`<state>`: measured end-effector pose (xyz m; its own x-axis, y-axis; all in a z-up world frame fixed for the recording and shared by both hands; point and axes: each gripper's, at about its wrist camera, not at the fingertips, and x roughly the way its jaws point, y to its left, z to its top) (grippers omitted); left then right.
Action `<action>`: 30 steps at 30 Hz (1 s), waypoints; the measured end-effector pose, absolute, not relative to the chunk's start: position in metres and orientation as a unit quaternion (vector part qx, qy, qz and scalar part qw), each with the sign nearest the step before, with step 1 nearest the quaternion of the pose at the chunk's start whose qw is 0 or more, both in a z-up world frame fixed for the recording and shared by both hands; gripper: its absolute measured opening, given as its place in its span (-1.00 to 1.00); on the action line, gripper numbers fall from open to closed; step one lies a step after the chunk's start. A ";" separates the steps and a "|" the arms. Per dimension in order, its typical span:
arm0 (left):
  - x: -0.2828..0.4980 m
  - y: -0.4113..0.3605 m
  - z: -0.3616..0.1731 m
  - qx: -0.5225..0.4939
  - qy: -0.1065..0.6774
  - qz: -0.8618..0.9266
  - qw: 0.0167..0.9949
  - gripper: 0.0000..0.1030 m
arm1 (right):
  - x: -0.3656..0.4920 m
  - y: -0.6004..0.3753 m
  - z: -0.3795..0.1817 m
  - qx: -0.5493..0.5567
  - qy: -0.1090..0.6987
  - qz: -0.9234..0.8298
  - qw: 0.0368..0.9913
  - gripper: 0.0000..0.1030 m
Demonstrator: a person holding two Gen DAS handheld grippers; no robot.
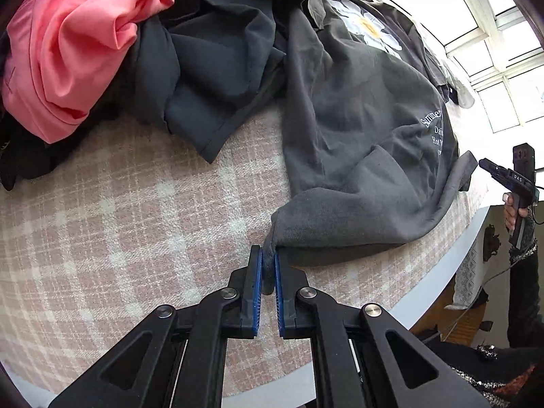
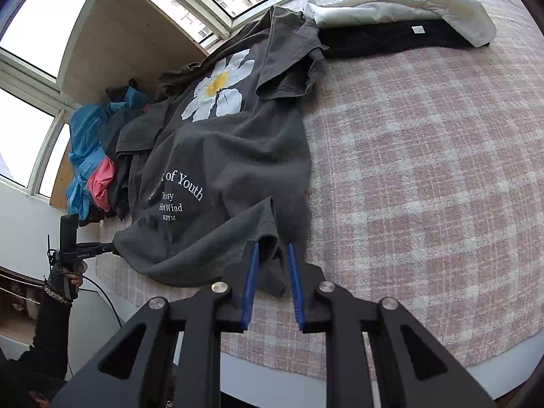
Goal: Fold clothes
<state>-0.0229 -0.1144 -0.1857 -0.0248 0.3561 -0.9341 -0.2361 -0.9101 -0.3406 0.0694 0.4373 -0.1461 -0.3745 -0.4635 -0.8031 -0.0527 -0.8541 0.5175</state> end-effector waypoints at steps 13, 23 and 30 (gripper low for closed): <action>-0.022 -0.113 -0.182 -0.673 -0.024 0.708 0.213 -0.88 | 0.051 0.409 -0.151 0.519 -0.203 -0.815 0.158 -0.93; 0.041 -0.118 -0.115 -0.648 -0.020 0.718 0.252 -0.88 | 0.163 0.425 -0.022 0.469 -0.222 -0.834 0.187 -0.94; 0.079 -0.078 -0.151 -0.690 -0.032 0.669 0.273 -0.87 | 0.191 0.445 -0.133 0.552 -0.223 -0.799 0.085 -0.94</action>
<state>0.0795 -0.0780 -0.1508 0.1017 0.4099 -0.9064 -0.3219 -0.8486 -0.4199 0.1911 0.4452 -0.1334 -0.3757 -0.3831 -0.8438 -0.1101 -0.8857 0.4511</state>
